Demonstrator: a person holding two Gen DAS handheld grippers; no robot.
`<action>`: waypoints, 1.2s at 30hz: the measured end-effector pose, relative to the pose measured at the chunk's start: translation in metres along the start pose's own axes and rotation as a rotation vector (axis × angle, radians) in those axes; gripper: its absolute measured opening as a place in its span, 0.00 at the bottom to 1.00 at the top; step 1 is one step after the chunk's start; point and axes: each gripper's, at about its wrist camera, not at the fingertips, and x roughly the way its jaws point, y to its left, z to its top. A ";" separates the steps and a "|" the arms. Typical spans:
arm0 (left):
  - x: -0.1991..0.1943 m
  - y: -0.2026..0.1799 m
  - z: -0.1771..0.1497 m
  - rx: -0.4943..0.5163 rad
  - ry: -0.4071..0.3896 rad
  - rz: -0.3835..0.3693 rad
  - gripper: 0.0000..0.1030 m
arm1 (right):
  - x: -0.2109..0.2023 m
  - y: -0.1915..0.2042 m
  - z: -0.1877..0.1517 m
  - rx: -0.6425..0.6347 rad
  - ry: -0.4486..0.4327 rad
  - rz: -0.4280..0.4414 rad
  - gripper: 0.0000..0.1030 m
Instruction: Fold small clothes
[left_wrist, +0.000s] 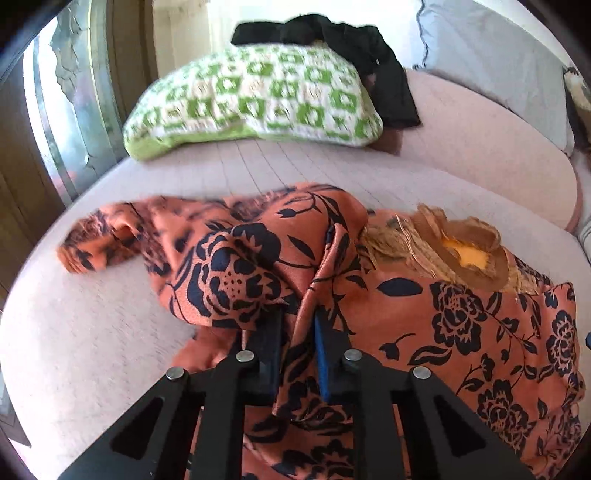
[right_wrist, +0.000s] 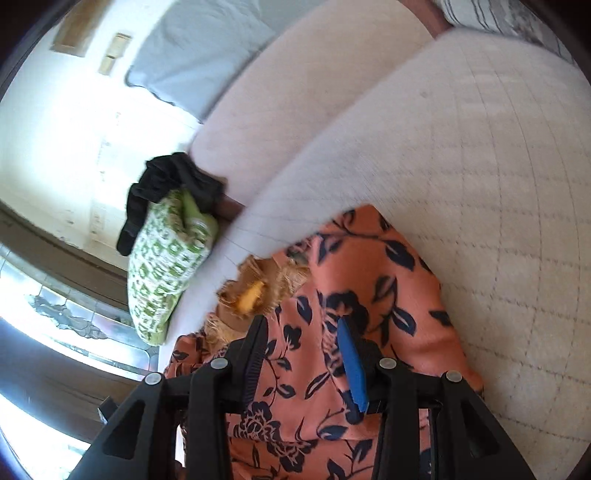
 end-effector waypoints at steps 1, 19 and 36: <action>0.001 0.002 0.002 -0.005 0.008 -0.006 0.16 | 0.004 0.000 -0.001 -0.002 0.015 -0.005 0.41; -0.053 0.059 0.022 -0.154 -0.028 -0.446 0.73 | 0.055 0.017 -0.024 -0.101 0.206 -0.140 0.63; 0.060 0.250 0.015 -0.849 0.059 -0.311 0.85 | 0.064 0.035 -0.036 -0.239 0.158 -0.217 0.73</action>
